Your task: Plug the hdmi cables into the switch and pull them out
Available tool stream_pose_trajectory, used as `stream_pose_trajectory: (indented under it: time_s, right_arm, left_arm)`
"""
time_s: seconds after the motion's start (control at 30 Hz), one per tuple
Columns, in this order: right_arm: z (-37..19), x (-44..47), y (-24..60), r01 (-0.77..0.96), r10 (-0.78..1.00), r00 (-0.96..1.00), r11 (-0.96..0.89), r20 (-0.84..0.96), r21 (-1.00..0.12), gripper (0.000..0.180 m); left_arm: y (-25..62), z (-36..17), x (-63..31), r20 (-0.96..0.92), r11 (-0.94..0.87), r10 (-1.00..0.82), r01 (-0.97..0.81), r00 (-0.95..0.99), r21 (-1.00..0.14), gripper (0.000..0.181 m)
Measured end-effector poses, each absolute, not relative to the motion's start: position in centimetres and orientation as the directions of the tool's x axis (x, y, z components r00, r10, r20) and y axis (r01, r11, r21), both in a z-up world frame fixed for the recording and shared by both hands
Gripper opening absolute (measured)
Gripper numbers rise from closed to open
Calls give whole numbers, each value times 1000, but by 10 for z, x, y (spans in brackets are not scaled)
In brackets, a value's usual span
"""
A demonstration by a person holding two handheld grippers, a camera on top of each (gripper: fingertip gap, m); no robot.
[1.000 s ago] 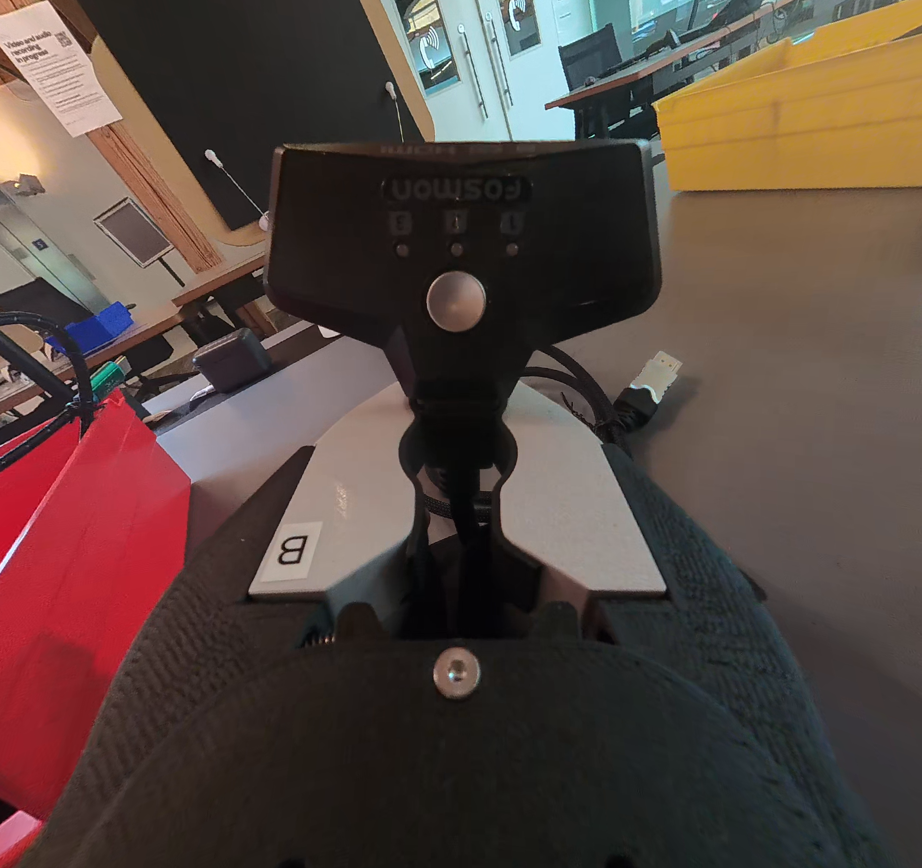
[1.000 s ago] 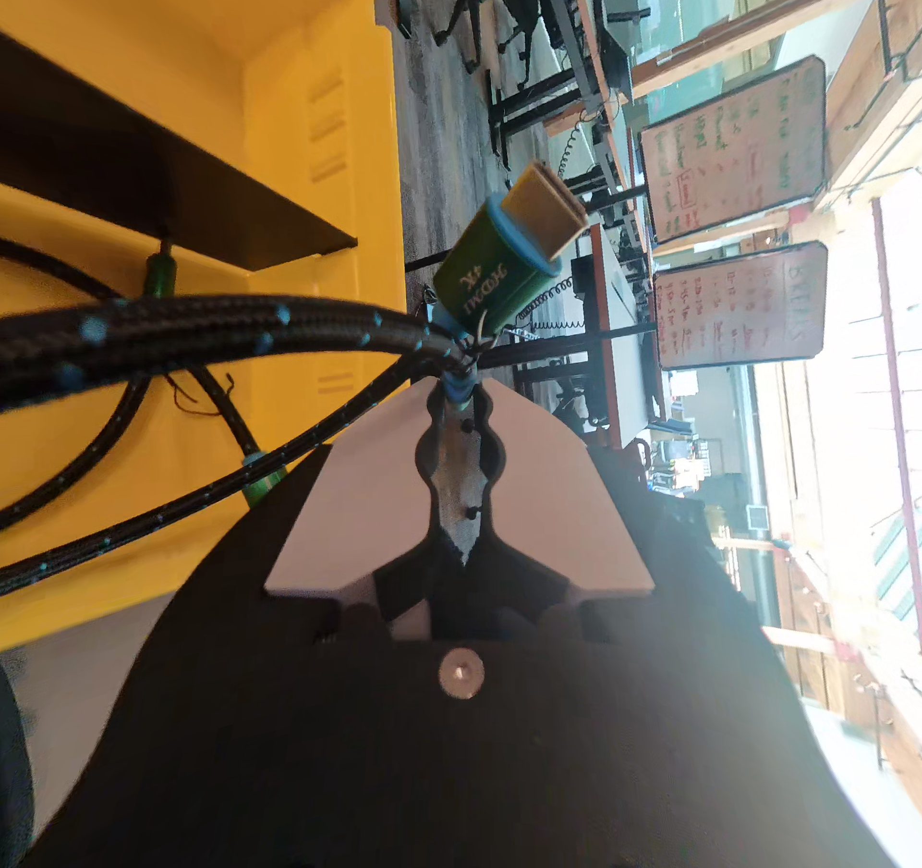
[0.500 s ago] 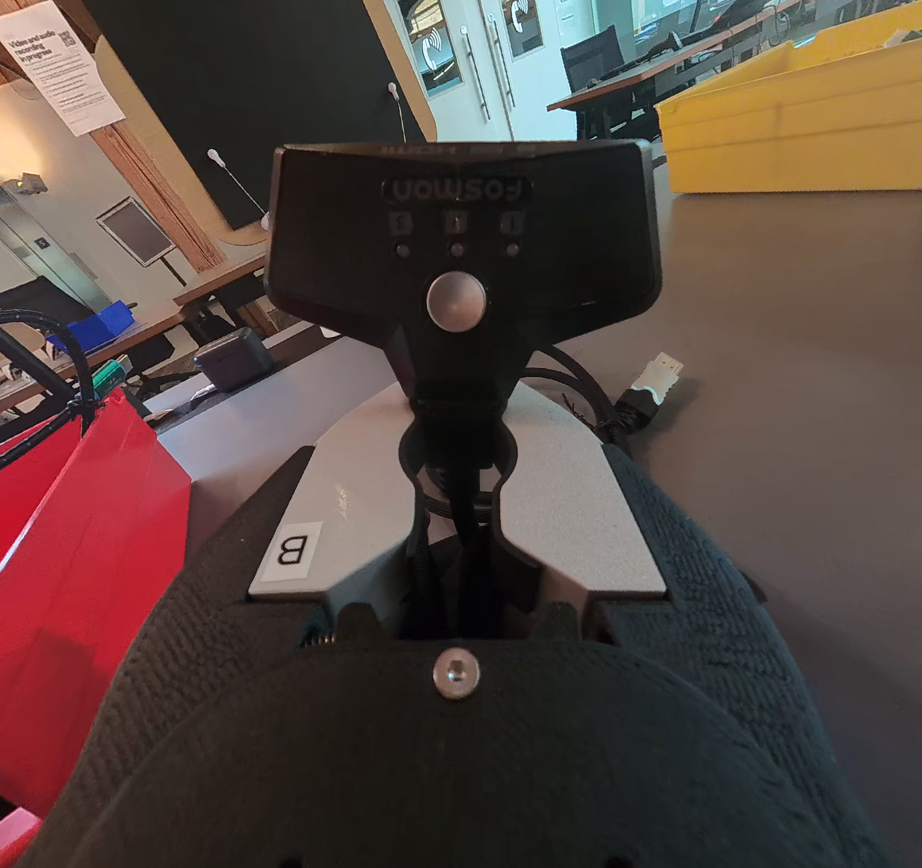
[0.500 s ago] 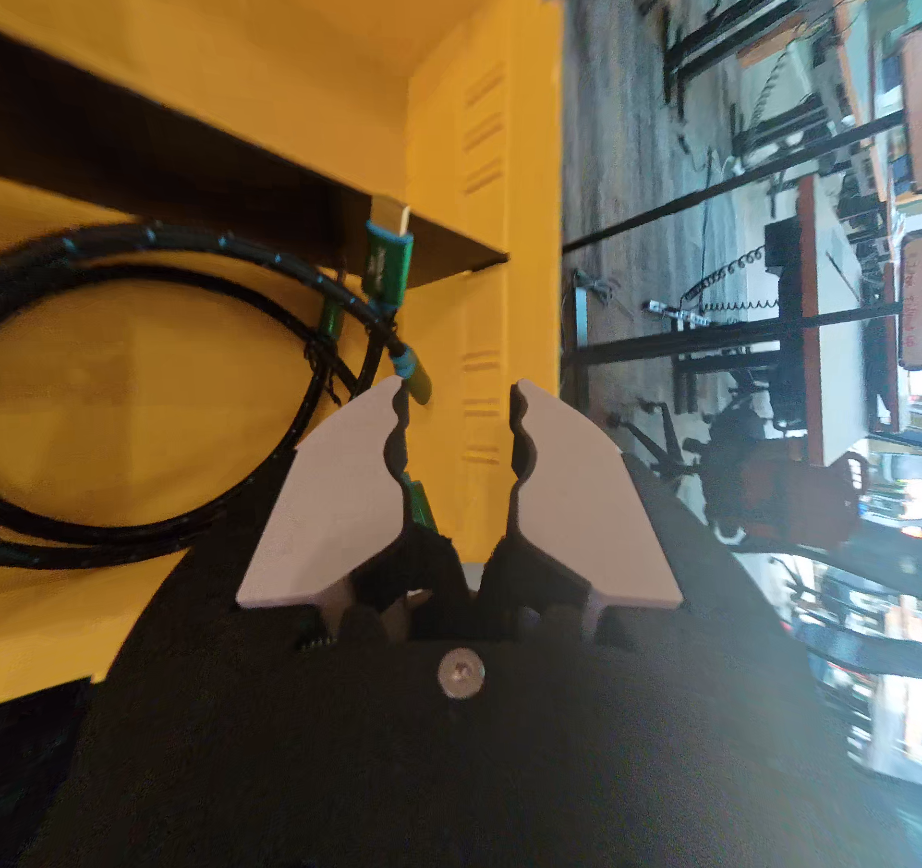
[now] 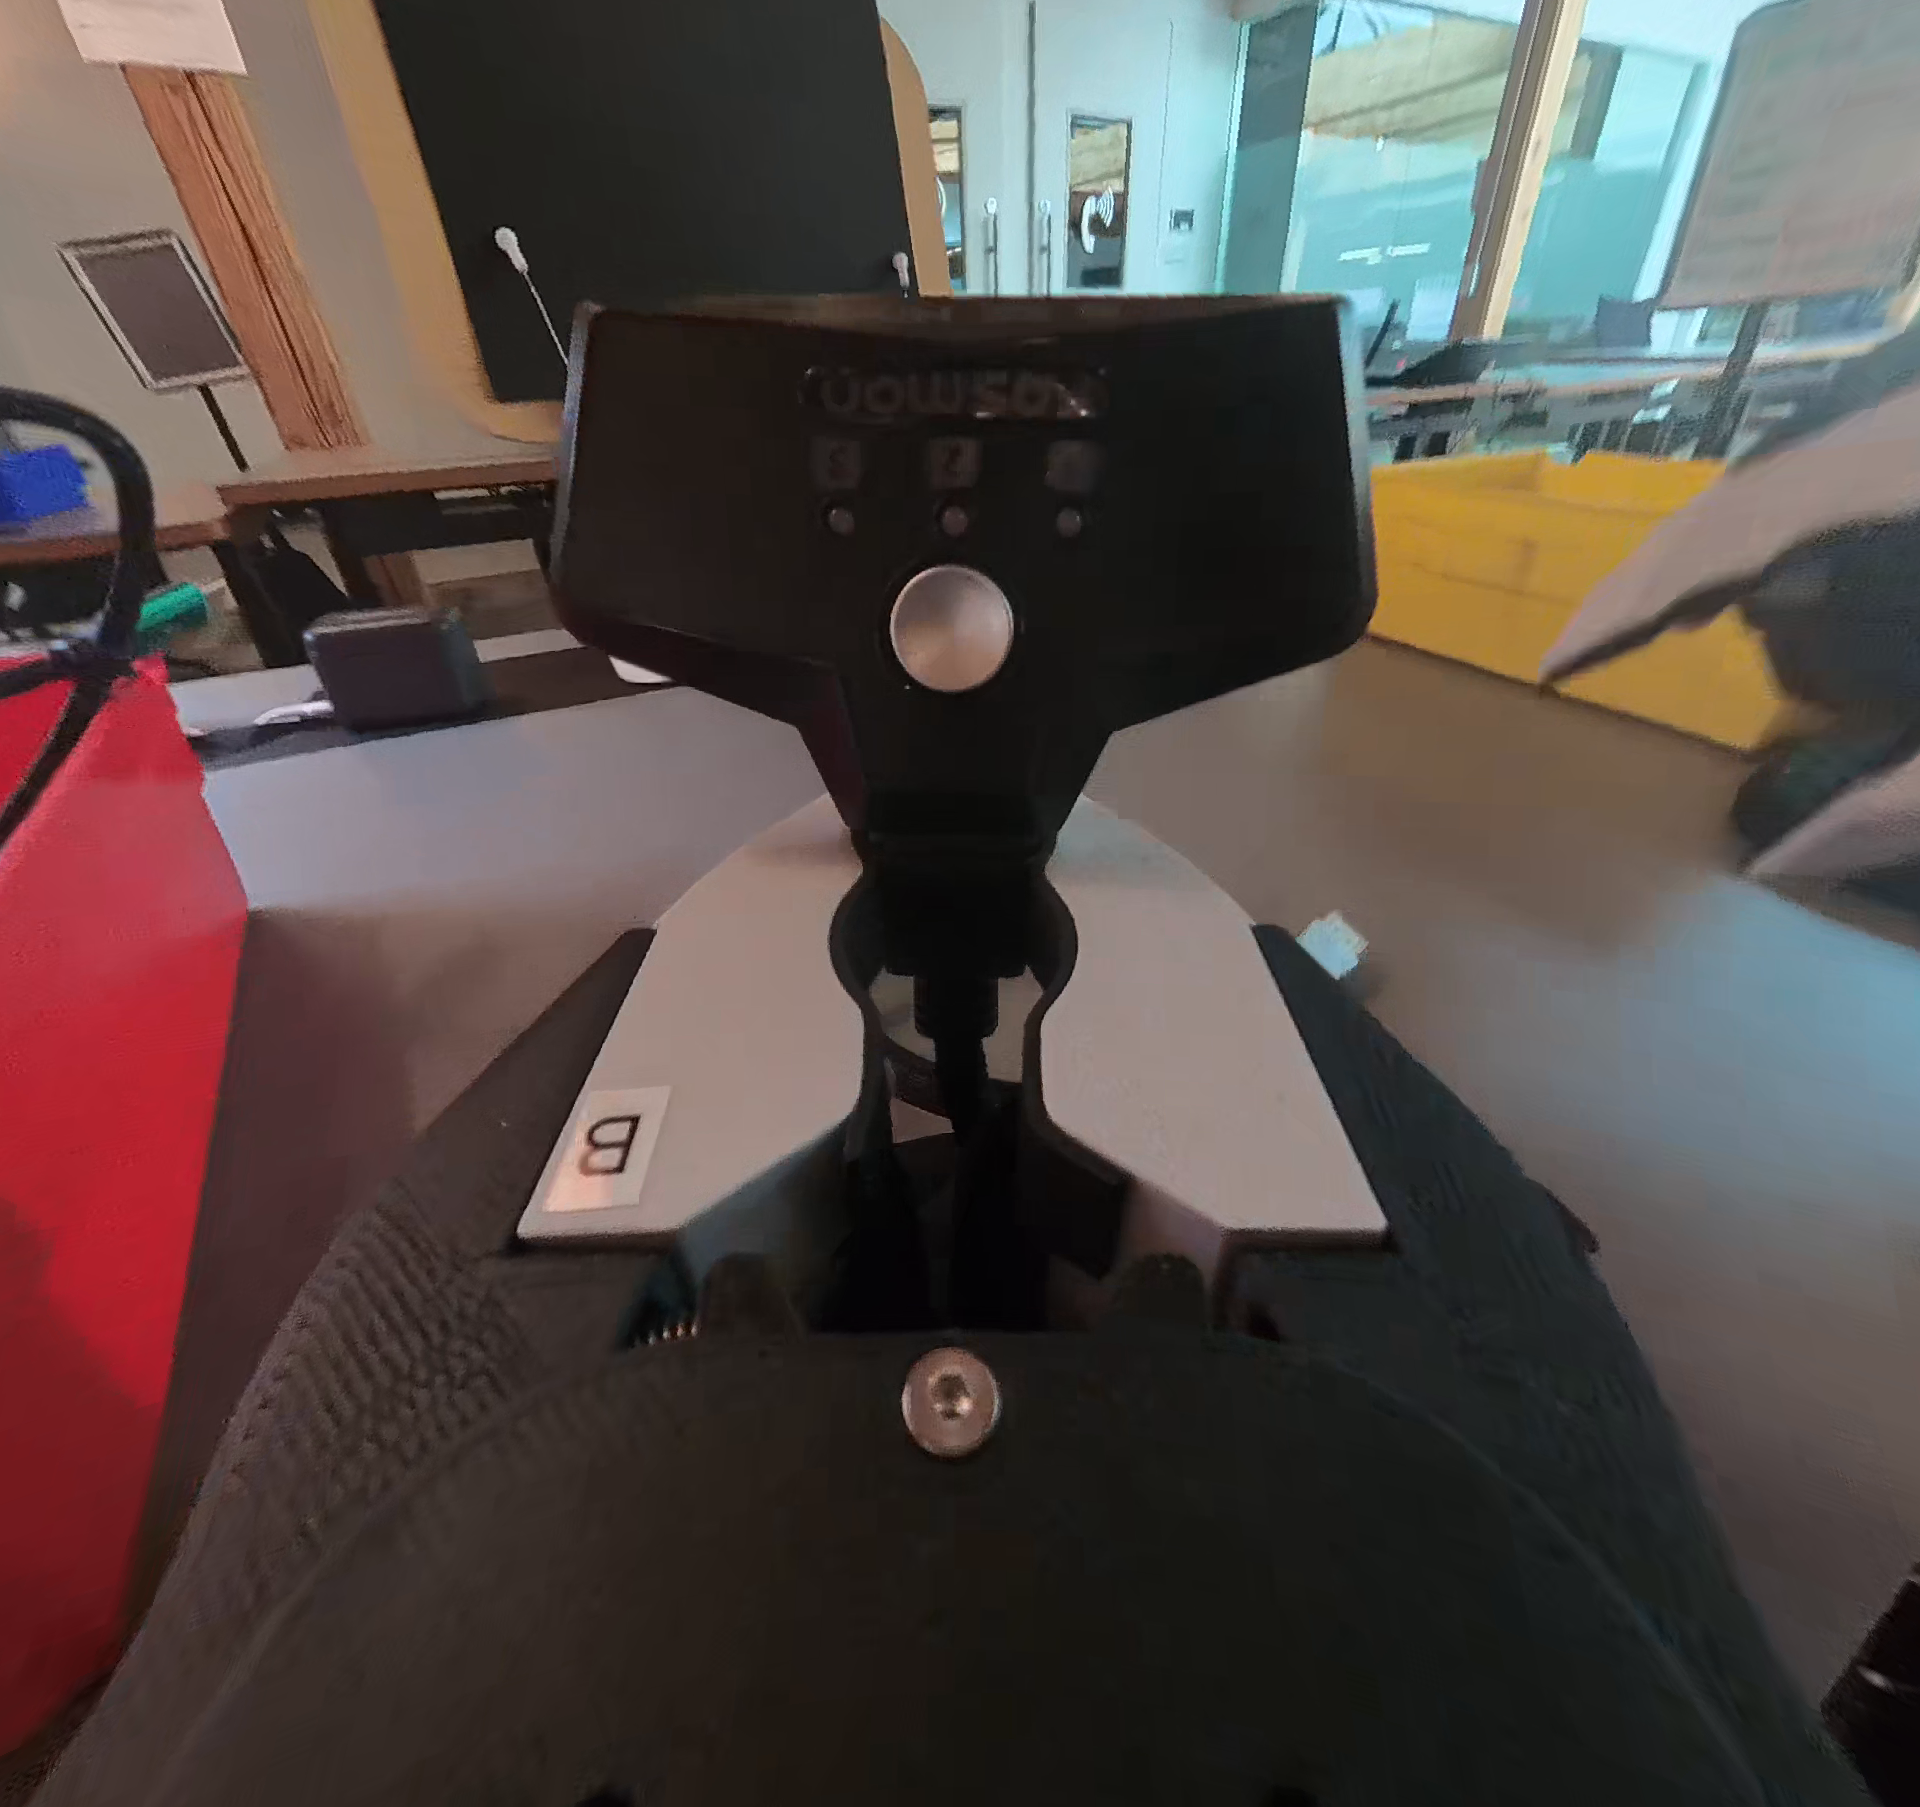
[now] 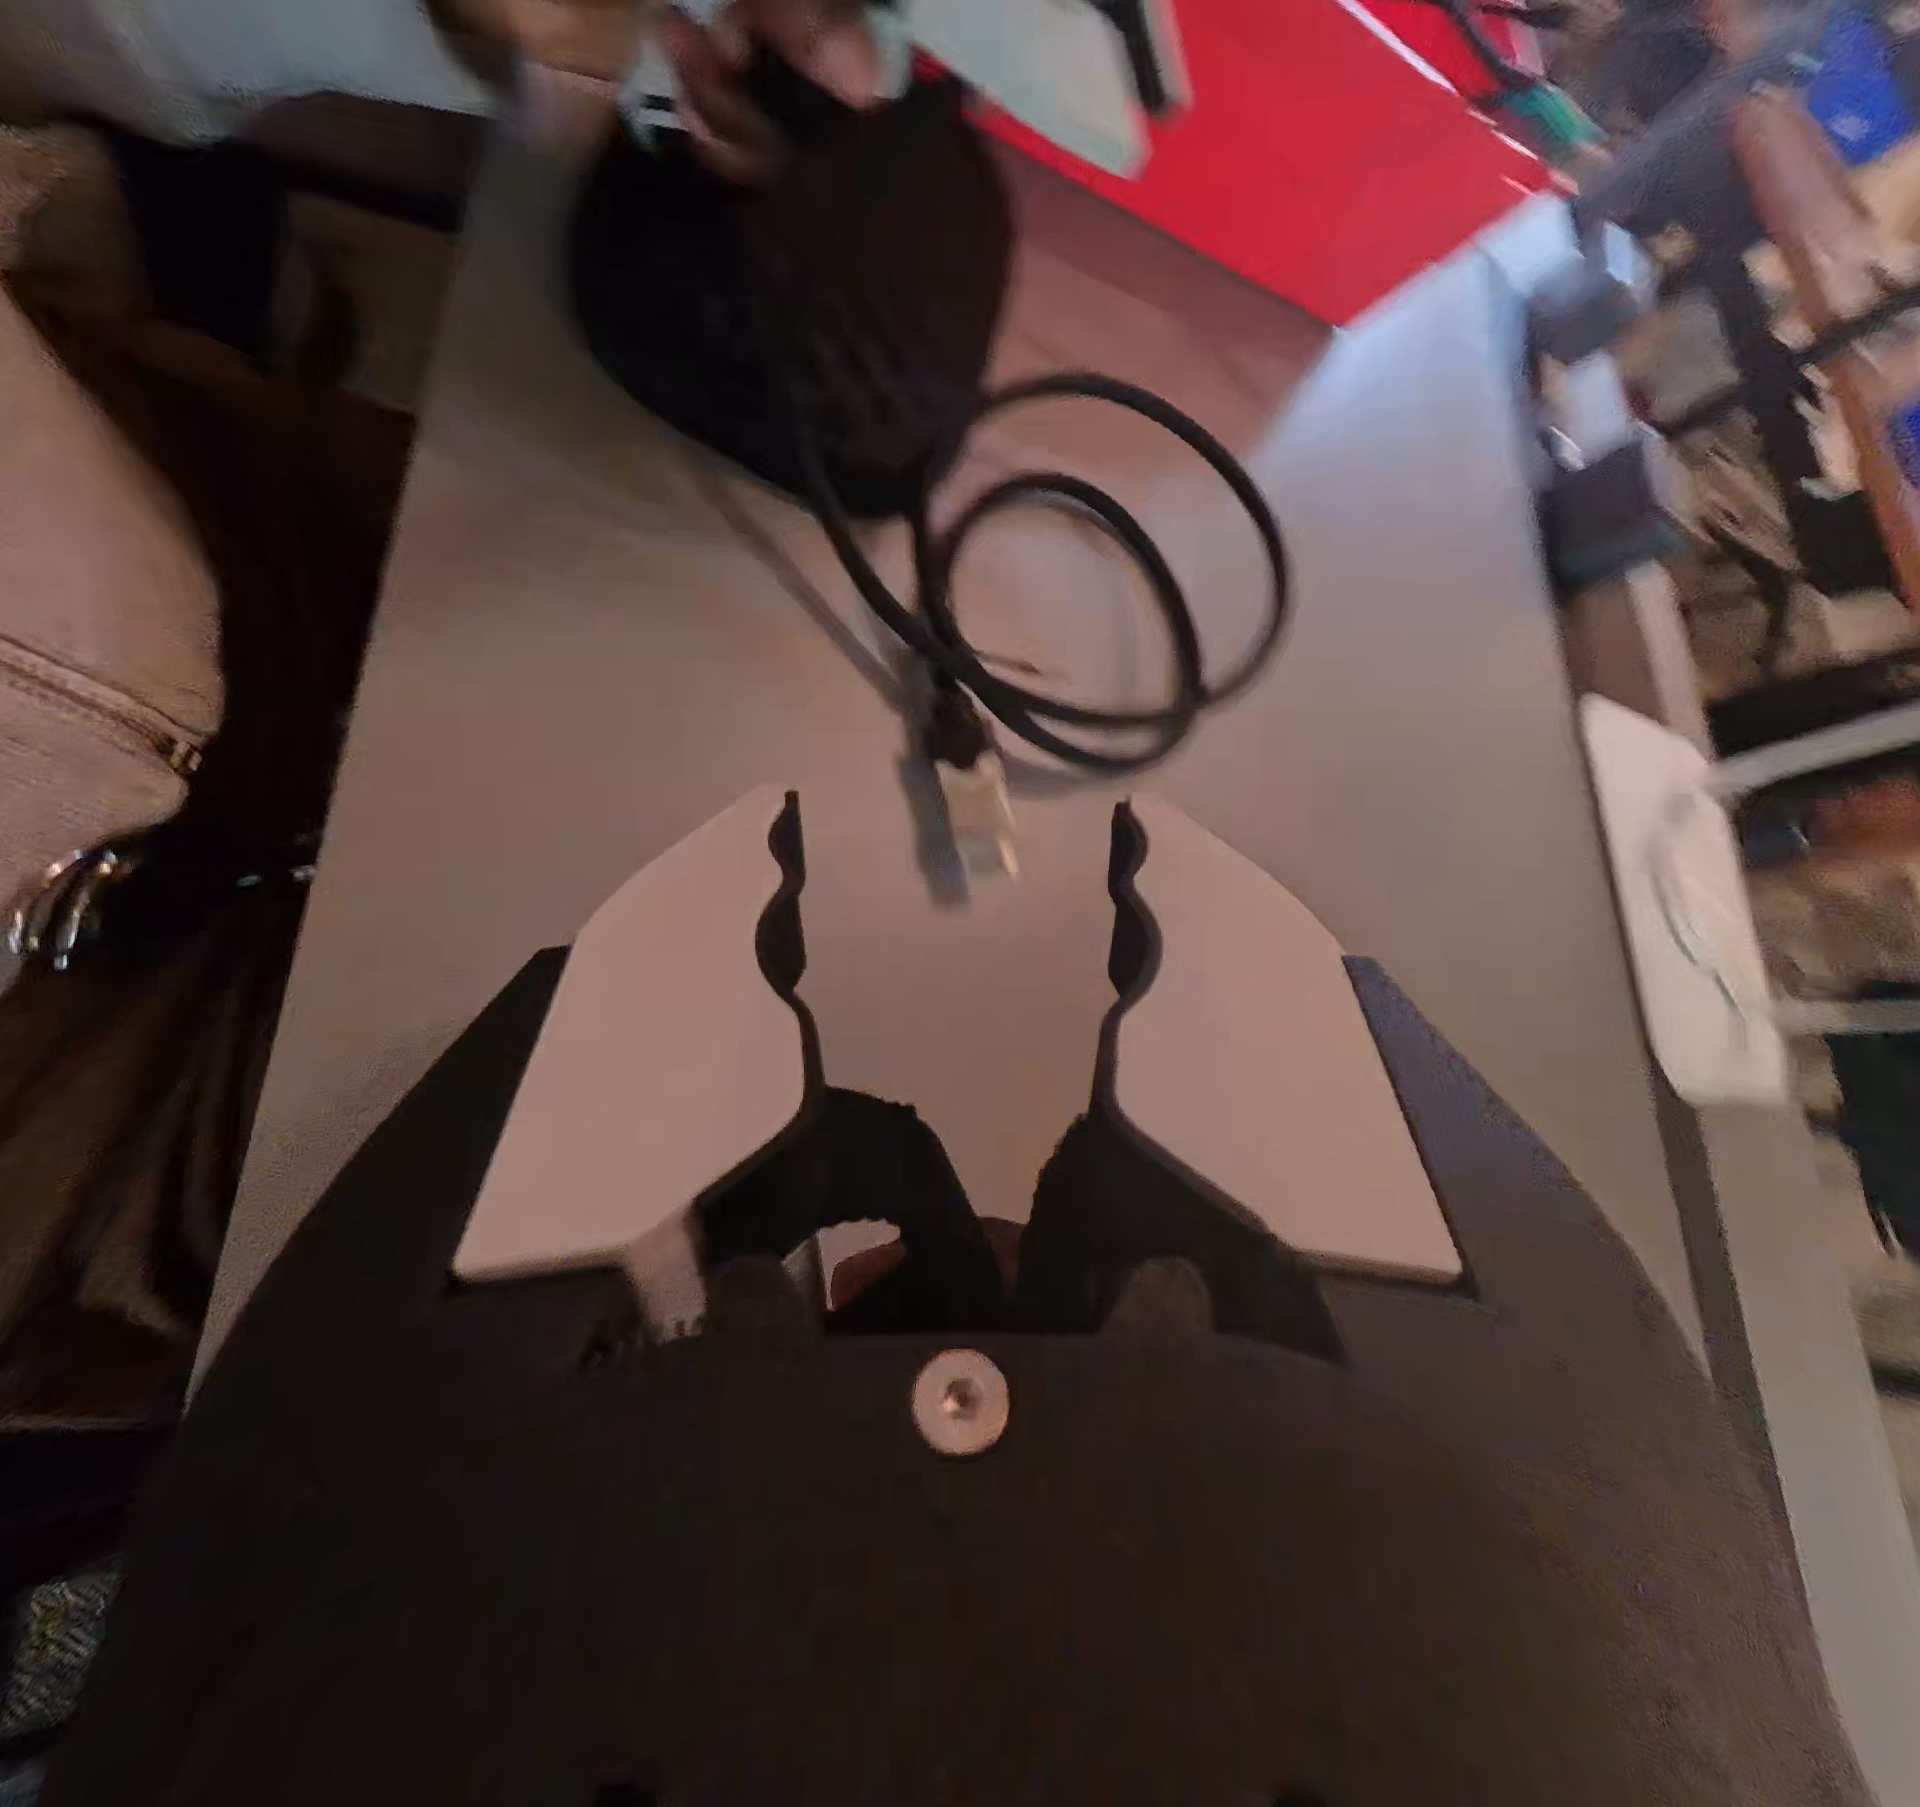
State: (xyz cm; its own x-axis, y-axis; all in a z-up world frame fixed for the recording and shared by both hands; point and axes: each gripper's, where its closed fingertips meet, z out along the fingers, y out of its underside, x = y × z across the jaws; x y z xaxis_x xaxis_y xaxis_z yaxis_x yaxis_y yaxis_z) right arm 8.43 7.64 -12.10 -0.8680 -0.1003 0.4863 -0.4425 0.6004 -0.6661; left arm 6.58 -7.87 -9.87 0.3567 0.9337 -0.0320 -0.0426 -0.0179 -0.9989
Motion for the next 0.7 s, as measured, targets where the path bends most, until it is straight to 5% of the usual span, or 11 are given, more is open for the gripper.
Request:
stream_pose_trajectory:
  time_s: [0.4,0.5,0.7]
  right_arm:
    - [-201,76,-23,-454,-444,-884,741,148,-494,56]
    - [-209,79,-24,-399,-444,-896,775,28,-490,24]
    - [-194,95,-14,-523,-538,-831,669,141,-528,14]
  left_arm:
    - [-89,-96,65,147,159,900,5,411,-987,22]
    - [-91,-95,65,168,184,894,2,416,-983,22]
    - [-101,-93,64,246,263,884,11,397,-965,23]
